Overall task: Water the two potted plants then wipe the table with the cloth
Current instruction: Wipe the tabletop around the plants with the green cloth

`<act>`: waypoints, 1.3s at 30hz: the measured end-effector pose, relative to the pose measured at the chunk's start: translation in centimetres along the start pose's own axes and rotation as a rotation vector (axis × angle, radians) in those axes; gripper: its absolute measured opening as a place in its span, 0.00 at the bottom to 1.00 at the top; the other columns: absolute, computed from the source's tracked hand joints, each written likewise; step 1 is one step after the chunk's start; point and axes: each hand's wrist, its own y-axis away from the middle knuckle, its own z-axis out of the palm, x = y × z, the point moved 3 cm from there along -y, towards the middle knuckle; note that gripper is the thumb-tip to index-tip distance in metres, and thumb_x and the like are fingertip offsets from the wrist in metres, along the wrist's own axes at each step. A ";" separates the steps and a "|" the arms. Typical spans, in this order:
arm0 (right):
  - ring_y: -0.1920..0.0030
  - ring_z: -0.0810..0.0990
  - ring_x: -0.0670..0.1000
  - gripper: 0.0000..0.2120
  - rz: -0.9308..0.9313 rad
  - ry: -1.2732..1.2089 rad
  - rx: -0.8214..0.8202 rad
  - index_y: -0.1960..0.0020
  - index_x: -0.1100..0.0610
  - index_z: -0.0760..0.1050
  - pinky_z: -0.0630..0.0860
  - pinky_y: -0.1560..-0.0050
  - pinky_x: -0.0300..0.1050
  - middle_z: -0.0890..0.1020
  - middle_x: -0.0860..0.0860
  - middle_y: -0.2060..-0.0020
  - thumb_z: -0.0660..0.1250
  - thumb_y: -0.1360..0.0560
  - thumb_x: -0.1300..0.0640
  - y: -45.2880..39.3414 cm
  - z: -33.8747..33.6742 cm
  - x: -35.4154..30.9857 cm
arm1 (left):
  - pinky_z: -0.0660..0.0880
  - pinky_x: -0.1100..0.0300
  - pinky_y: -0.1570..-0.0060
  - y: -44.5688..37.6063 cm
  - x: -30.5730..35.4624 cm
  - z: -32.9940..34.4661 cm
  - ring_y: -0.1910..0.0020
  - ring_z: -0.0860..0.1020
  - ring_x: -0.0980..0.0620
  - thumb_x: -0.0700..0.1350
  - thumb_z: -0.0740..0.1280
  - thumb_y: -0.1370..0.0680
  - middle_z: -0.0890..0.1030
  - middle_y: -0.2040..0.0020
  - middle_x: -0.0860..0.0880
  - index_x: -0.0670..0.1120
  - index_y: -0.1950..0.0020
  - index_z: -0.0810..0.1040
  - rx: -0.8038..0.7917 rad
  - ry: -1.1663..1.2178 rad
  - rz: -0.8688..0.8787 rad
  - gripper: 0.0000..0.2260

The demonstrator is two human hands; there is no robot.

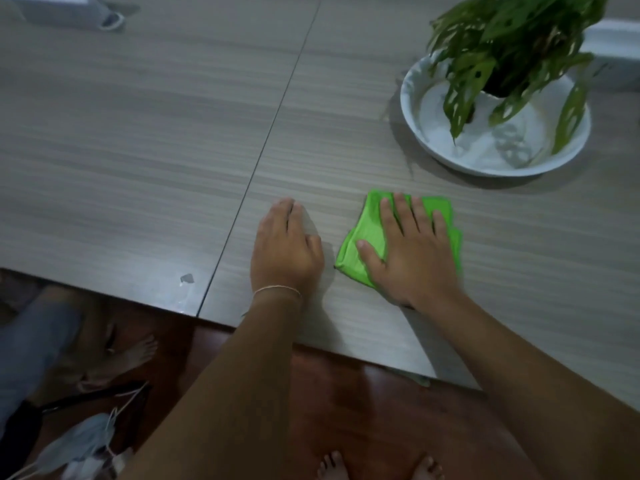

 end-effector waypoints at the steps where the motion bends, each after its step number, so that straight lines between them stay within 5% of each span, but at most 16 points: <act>1: 0.19 0.56 0.59 0.41 -0.017 -0.012 -0.010 0.19 0.55 0.58 0.51 0.21 0.64 0.60 0.56 0.19 0.46 0.23 0.31 -1.8 0.0 -0.6 | 0.67 0.45 0.30 -0.1 -0.2 0.0 0.31 0.72 0.37 0.45 0.56 0.26 0.75 0.32 0.36 0.34 0.32 0.74 0.010 0.005 -0.021 0.26; 16: 0.18 0.49 0.56 0.39 -0.132 -0.062 -0.071 0.17 0.51 0.51 0.45 0.20 0.61 0.53 0.52 0.17 0.46 0.22 0.30 -18.6 0.2 -6.0 | 0.61 0.43 0.27 -0.8 -0.6 -0.1 0.24 0.63 0.39 0.49 0.53 0.25 0.66 0.25 0.39 0.42 0.28 0.71 -0.022 -0.047 -0.111 0.27; 39: 0.18 0.54 0.53 0.37 -0.031 -0.091 0.034 0.19 0.49 0.57 0.49 0.20 0.57 0.58 0.50 0.18 0.49 0.22 0.31 -3.4 -0.4 2.7 | 0.62 0.44 0.27 -0.8 0.1 0.1 0.28 0.66 0.37 0.52 0.51 0.24 0.68 0.27 0.37 0.38 0.28 0.69 -0.039 -0.069 -0.024 0.29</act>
